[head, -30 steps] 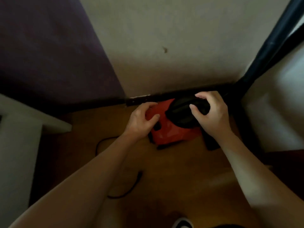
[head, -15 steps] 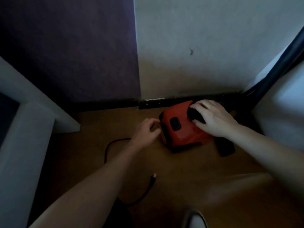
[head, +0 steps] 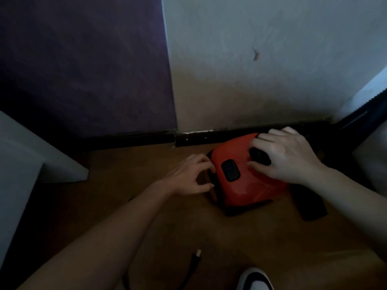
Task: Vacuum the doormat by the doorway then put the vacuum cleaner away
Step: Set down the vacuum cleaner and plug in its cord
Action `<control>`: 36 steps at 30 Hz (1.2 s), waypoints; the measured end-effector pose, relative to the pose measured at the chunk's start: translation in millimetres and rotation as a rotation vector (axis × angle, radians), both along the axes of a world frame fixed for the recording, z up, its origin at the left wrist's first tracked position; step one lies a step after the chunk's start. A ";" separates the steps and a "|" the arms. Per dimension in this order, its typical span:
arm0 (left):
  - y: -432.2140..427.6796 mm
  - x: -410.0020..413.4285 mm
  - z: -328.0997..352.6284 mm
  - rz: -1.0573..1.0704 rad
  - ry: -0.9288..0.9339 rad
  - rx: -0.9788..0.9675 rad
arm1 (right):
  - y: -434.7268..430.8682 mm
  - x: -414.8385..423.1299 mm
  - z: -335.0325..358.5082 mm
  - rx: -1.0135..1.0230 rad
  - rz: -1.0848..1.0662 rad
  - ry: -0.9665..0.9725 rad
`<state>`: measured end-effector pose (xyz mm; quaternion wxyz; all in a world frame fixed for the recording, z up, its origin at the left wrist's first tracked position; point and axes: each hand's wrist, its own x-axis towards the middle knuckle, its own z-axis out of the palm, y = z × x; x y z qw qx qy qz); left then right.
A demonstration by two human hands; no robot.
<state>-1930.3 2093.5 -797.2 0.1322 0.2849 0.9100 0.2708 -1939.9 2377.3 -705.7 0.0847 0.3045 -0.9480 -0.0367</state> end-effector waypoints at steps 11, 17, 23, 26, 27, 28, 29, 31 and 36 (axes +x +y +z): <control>3.2 -17.7 -7.1 -0.017 -0.112 0.161 | -5.4 2.4 -4.0 -0.060 -0.051 0.050; -3.1 -26.8 4.4 -0.150 -0.061 0.061 | -4.9 3.5 -3.4 -0.066 -0.055 0.037; -9.1 -13.4 13.5 -0.242 -0.072 -0.008 | -6.6 2.8 -2.1 -0.063 -0.048 0.045; -10.2 5.6 7.6 -0.175 -0.127 0.067 | -6.1 4.4 -1.7 -0.078 -0.057 0.051; -9.7 12.2 5.7 -0.131 -0.165 0.091 | -6.4 4.7 -1.3 -0.080 -0.064 0.052; -8.2 19.1 4.1 -0.074 -0.234 0.106 | -6.9 4.8 -1.1 -0.076 -0.071 0.050; -6.1 25.9 0.9 -0.011 -0.340 0.126 | -7.3 4.6 -0.8 -0.069 -0.077 0.047; 0.6 38.9 -4.6 0.107 -0.590 0.199 | -8.8 4.2 -0.5 -0.068 -0.080 0.045; 13.1 57.8 -14.0 0.310 -0.818 0.295 | -12.4 5.3 0.0 -0.088 -0.072 0.054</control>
